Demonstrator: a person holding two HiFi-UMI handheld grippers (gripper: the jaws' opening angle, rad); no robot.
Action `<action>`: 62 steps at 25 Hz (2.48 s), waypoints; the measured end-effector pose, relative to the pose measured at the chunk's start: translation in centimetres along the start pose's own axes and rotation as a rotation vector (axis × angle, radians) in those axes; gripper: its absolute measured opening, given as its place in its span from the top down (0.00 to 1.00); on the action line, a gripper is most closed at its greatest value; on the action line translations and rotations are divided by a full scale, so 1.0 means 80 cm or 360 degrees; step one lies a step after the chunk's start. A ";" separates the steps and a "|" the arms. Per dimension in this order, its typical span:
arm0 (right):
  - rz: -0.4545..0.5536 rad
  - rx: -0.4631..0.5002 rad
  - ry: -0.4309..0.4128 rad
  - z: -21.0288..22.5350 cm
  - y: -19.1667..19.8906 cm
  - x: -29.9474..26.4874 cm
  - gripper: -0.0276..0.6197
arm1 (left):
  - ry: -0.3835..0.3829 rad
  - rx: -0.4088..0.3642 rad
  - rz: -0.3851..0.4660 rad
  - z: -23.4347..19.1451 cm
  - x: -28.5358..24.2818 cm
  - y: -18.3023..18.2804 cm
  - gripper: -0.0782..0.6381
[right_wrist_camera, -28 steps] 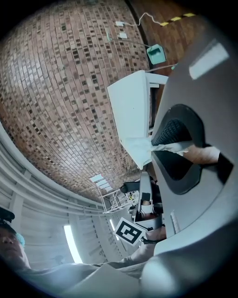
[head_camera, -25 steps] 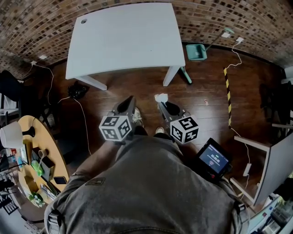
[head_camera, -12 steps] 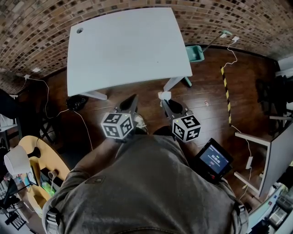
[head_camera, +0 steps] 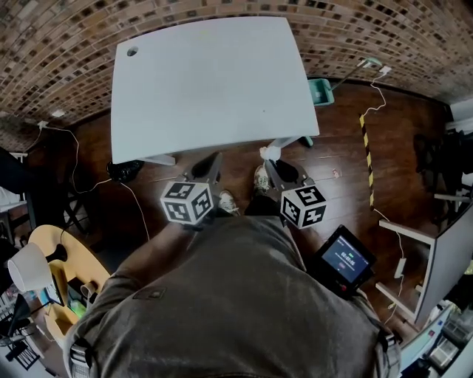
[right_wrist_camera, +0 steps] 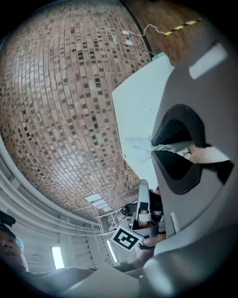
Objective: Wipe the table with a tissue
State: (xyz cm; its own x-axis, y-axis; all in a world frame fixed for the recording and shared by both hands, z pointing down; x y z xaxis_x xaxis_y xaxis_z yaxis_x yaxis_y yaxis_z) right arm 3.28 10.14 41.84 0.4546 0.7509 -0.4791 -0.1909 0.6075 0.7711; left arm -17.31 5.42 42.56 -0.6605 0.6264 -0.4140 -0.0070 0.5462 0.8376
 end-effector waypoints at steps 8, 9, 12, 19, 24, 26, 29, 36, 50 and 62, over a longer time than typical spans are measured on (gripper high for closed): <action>-0.0072 0.0018 -0.0041 0.044 -0.027 -0.037 0.89 | -0.0064 -0.0002 -0.0043 -0.013 -0.044 -0.023 0.89; -0.0082 0.0022 -0.0046 0.053 -0.032 -0.041 0.89 | -0.0073 -0.0001 -0.0051 -0.013 -0.053 -0.025 0.89; -0.0119 0.0026 -0.0060 0.081 -0.046 -0.054 0.89 | -0.0101 0.0003 -0.0075 -0.011 -0.080 -0.034 0.89; -0.0237 0.0061 -0.0107 0.144 -0.065 -0.080 0.89 | -0.0187 0.0037 -0.0130 -0.003 -0.133 -0.044 0.89; -0.0312 0.0094 -0.0130 0.179 -0.073 -0.099 0.89 | -0.0277 0.0083 -0.0148 -0.007 -0.157 -0.045 0.89; -0.0337 0.0118 -0.0131 0.187 -0.075 -0.107 0.89 | -0.0298 0.0099 -0.0152 -0.009 -0.163 -0.043 0.89; -0.0379 0.0167 -0.0128 0.189 -0.075 -0.119 0.89 | -0.0306 0.0116 -0.0173 -0.013 -0.168 -0.038 0.89; -0.0487 0.0227 -0.0062 0.203 -0.072 -0.151 0.89 | -0.0289 0.0127 -0.0239 -0.029 -0.185 -0.030 0.89; -0.0669 0.0294 0.0006 0.218 -0.059 -0.212 0.89 | -0.0305 0.0213 -0.0358 -0.068 -0.206 -0.006 0.89; -0.0784 0.0307 0.0030 0.217 -0.036 -0.229 0.89 | -0.0305 0.0238 -0.0408 -0.088 -0.207 0.005 0.89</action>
State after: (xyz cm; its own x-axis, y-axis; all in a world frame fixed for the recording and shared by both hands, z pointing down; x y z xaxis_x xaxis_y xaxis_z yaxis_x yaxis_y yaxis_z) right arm 10.58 -9.83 55.66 0.4339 0.3938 -0.8103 0.2060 0.8322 0.5148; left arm -11.64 -8.68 52.28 -0.4987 0.5436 -0.6751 -0.0349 0.7657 0.6423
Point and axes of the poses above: the fingertips, and each gripper's own axes: x backward along the fingers, z to its right, y out of its underside, the point moved 7 cm from there along x, backward along the fingers, and after that the axes turned 8 degrees about -x, right-handed, at the moved point
